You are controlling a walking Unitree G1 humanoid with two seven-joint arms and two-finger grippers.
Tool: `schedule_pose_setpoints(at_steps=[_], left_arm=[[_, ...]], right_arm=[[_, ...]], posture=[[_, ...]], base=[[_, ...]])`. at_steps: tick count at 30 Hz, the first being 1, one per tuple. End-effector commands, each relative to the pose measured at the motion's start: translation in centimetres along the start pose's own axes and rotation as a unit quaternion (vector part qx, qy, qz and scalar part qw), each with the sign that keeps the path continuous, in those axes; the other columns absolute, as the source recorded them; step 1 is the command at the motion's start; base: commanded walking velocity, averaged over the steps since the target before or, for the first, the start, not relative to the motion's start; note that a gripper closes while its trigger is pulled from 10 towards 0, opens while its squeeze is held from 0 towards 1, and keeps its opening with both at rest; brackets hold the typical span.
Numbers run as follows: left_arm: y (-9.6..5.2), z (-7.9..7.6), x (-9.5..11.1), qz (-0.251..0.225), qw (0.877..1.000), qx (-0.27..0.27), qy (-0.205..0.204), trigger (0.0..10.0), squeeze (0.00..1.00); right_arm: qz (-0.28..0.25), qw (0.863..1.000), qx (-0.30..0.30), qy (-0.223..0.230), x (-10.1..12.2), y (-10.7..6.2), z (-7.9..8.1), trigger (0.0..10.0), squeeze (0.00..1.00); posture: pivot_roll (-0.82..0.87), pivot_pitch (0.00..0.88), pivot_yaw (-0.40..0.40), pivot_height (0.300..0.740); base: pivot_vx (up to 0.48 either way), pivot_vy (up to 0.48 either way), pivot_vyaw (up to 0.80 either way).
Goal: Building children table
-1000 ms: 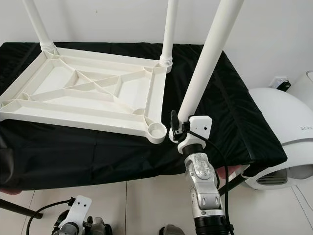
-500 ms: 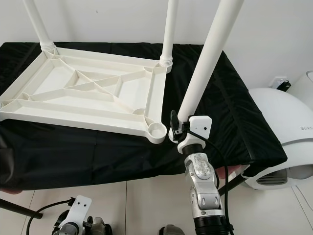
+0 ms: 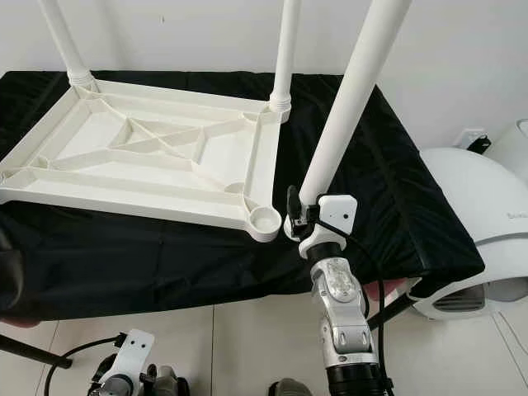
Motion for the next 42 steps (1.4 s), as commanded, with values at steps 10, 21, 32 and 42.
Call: schedule_pose_setpoints(at_steps=[10, 21, 32, 42], left_arm=[[-0.41, -1.01, -2.12, 0.040, 0.999, -0.028, 0.001, 10.0, 0.00], [-0.40, -1.03, -2.04, 0.039, 0.999, -0.028, 0.000, 10.0, 0.00], [-0.39, -1.06, -2.02, 0.039, 0.999, -0.029, 0.001, 10.0, 0.00], [-0.40, -1.01, -2.01, 0.037, 0.999, -0.030, 0.001, 10.0, 0.00]], right_arm=[[-0.005, 1.000, -0.001, -0.001, 0.18, 0.10, -0.07, 10.0, 0.00], [-0.005, 1.000, -0.002, -0.001, 0.15, 0.08, -0.09, 10.0, 0.00], [-0.005, 1.000, -0.002, -0.001, 0.15, 0.05, -0.05, 10.0, 0.00], [-0.004, 1.000, -0.002, -0.001, 0.15, 0.06, -0.01, 10.0, 0.00]], posture=[[0.00, 0.111, 0.003, 0.740], [0.01, 0.111, 0.001, 0.740], [0.00, 0.111, 0.004, 0.740], [0.01, 0.112, 0.004, 0.740]], base=[[0.000, 0.000, 0.00], [0.000, 0.000, 0.00], [0.000, 0.000, 0.00], [0.000, 0.000, 0.00]])
Point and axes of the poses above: a point about 5 cm out from each wrist's last joint towards the gripper, its own y axis pointing out of the wrist towards the gripper, its own x axis along the axis of the wrist's last joint, z = x × y, the point moved 3 cm from there along y, pointing out of the wrist towards the gripper, and after that the axes turned 13 degrees about -y, right-handed, at the moved point
